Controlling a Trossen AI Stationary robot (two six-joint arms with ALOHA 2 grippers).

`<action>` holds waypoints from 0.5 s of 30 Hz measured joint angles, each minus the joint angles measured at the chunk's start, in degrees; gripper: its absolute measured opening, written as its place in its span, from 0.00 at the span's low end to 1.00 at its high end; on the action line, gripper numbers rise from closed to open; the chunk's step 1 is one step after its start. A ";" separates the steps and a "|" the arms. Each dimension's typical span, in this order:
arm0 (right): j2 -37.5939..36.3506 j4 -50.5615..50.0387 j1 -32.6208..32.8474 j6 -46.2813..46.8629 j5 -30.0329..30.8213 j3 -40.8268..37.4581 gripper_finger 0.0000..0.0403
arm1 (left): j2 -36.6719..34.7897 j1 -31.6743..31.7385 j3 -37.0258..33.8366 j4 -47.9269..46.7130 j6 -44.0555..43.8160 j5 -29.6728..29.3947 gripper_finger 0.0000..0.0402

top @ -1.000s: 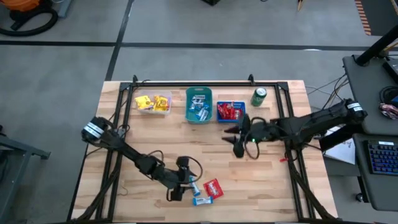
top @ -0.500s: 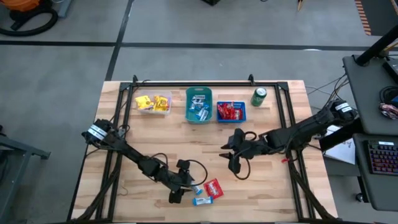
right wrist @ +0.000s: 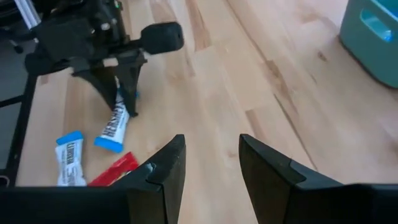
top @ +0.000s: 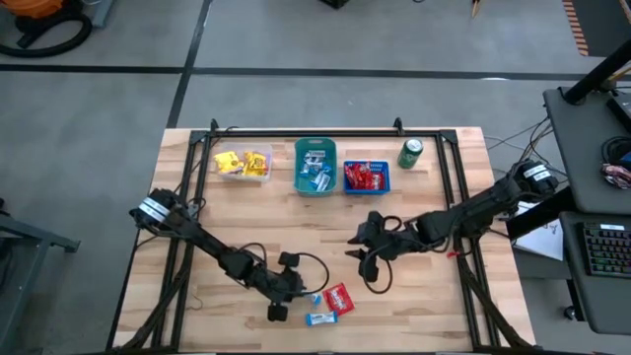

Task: Sort candy
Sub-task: Put the white chocolate into the green bin

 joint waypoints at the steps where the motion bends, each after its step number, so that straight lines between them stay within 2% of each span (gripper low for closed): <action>1: 0.01 -0.01 0.36 0.25 0.02 0.00 0.35 | -0.38 -0.06 0.02 -0.41 -0.31 0.00 0.10; 3: 0.12 0.02 1.12 0.66 0.40 0.00 0.34 | -1.46 -0.06 0.02 -1.89 -0.81 0.02 0.05; 6: 0.25 -0.08 2.56 0.80 2.49 0.00 0.34 | -4.67 -0.04 0.02 -6.39 -1.31 -0.78 0.03; 11: 0.45 -0.12 4.31 2.49 4.74 0.00 0.34 | -13.23 0.03 0.04 -20.10 -4.60 -10.82 0.07; 15: 0.45 -0.14 5.25 3.23 7.64 0.00 0.34 | -21.25 0.33 0.02 -33.94 -11.39 -19.94 0.07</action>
